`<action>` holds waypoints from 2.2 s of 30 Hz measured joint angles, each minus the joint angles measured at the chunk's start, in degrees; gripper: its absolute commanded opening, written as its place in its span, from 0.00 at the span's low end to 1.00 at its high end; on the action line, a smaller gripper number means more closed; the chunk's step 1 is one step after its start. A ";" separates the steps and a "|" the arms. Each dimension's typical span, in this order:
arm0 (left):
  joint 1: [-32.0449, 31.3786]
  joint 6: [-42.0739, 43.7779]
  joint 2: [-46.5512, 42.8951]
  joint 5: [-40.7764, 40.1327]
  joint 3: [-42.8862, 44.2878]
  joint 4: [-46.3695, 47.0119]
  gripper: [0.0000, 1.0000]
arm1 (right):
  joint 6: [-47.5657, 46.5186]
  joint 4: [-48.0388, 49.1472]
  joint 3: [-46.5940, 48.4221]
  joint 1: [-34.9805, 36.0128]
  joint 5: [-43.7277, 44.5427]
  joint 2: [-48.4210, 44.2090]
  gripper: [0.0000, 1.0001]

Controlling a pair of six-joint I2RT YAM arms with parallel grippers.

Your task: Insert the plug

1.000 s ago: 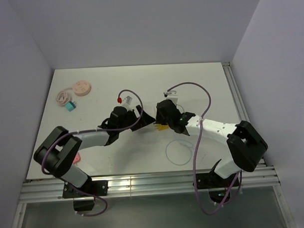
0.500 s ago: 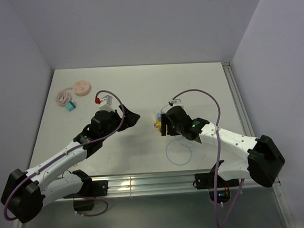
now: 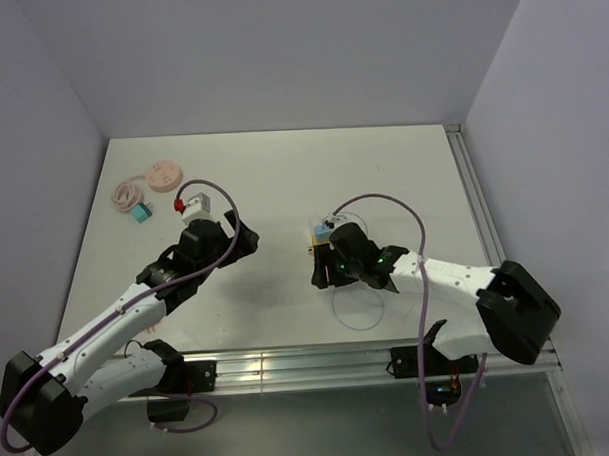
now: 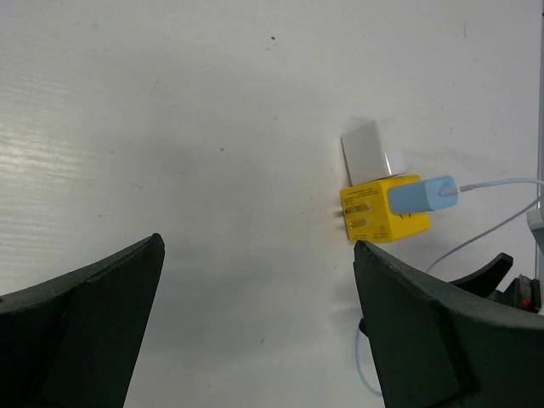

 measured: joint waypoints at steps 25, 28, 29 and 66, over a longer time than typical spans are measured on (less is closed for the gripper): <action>10.47 -2.01 3.37 1.16 6.69 -9.51 1.00 | 0.72 8.96 13.33 -4.57 12.92 23.67 0.68; 11.65 -2.03 4.61 2.67 6.71 -9.03 1.00 | 0.74 8.31 14.16 -8.83 13.22 24.39 0.68; 12.20 -2.05 5.40 3.34 6.71 -8.96 1.00 | 0.76 8.02 14.71 -9.68 13.33 24.63 0.68; 43.25 1.88 47.17 -11.91 44.72 -19.10 1.00 | -6.40 3.87 7.45 2.21 -12.35 -3.56 0.78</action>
